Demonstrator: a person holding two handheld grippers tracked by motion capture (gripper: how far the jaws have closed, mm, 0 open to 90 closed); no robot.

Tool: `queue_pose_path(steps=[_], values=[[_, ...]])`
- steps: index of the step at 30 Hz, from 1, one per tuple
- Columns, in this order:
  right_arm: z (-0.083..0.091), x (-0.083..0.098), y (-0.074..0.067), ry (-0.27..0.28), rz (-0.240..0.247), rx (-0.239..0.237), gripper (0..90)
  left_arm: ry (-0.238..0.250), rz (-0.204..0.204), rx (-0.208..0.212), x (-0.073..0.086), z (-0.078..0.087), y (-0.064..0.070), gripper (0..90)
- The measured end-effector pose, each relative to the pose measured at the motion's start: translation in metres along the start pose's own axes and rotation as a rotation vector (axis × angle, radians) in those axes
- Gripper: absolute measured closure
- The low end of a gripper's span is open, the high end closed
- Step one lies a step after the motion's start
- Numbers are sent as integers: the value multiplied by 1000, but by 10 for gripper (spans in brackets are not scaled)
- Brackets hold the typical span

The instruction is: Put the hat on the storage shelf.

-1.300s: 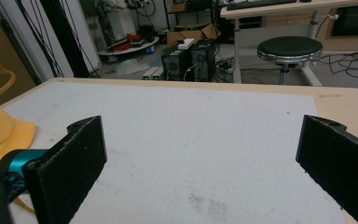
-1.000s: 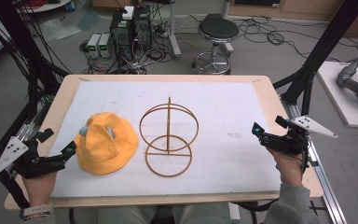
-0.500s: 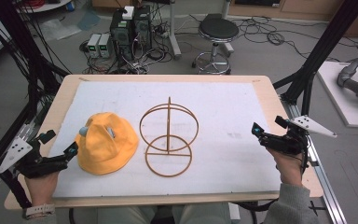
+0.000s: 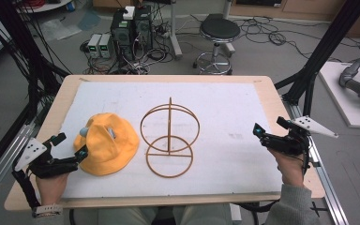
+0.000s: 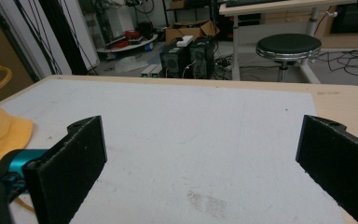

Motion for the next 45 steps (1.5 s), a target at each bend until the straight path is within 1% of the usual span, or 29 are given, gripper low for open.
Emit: queue_pose_path(steps=[2, 6, 9, 12, 17, 21, 22, 23, 24, 26, 27, 28, 29, 30, 33, 34, 36, 37, 38, 39, 40, 41, 43, 44, 45], values=[[0, 0, 0, 0, -1, -1, 12, -1, 5, 0, 3, -2, 1, 17], [0, 0, 0, -4, 2, 1, 12, -32, -19, -1, 11, -9, 3, 17], [0, 0, 0, -4, 5, 2, 12, -50, -24, 0, 17, -13, 5, 17], [0, 0, 1, -4, 8, 17, 12, -62, -37, 3, 20, -15, 7, 17], [1, 0, 2, -4, 3, 18, 12, -69, -33, -4, 23, -18, 8, 17], [1, 0, 2, -2, 9, 17, 12, -85, -34, -21, 26, -22, 10, 27], [1, 0, 1, -4, 8, 12, 12, -103, -31, -12, 28, -23, 12, 52], [1, 0, 1, -4, 8, 12, 12, -114, -29, -4, 29, -24, 13, 52], [1, 0, 1, -4, 8, 12, 12, -126, -31, 1, 31, -26, 14, 74], [1, 0, 1, -5, 11, 13, 12, -137, -39, -9, 33, -28, 14, 98], [1, 0, 1, -5, 10, 12, 12, -137, -36, -9, 34, -28, 14, 125], [1, 0, 1, -5, 10, 12, 12, -136, -34, -14, 33, -28, 14, 125], [2, -1, 1, -4, 11, 13, 12, -133, -30, -16, 33, -28, 14, 153], [2, -1, 1, -4, 11, 13, 12, -133, -25, -20, 32, -28, 13, 153], [2, 0, 2, -3, 5, 16, 12, -127, -14, -29, 31, -27, 12, 238], [2, 0, 2, -3, 5, 16, 12, -127, -14, -29, 31, -27, 11, 238], [2, 0, 3, -3, 3, 17, 12, -134, -19, -32, 32, -27, 11, 343], [2, 0, 3, -4, 0, 17, 12, -138, -19, -33, 33, -27, 11, 359], [2, 0, 4, 0, 6, 18, 12, -137, -15, -35, 33, -28, 11, 396], [2, 0, 4, 0, 4, 18, 12, -135, -7, -42, 33, -28, 10, 453], [2, 0, 4, 2, 3, 20, 12, -132, 4, -53, 33, -28, 9, 476], [2, 0, 4, 2, 3, 20, 12, -135, 8, -56, 33, -29, 8, 476], [3, 0, 4, 4, 0, 19, 12, -137, 8, -62, 33, -29, 8, 509], [3, 0, 4, 4, 0, 19, 12, -138, 5, -62, 33, -29, 8, 509], [3, 0, 5, 3, -4, 19, 12, -140, 2, -59, 33, -29, 9, 550]])
Point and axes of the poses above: each handheld gripper's, and its own axes: z roughly backward along the jaws, x roughly out of its underside, y roughly to its right, the point moved 10 cm from there along -z, roughly forward along the jaws, and after that the axes turned 15 degrees about z, right-handed, at the moved point
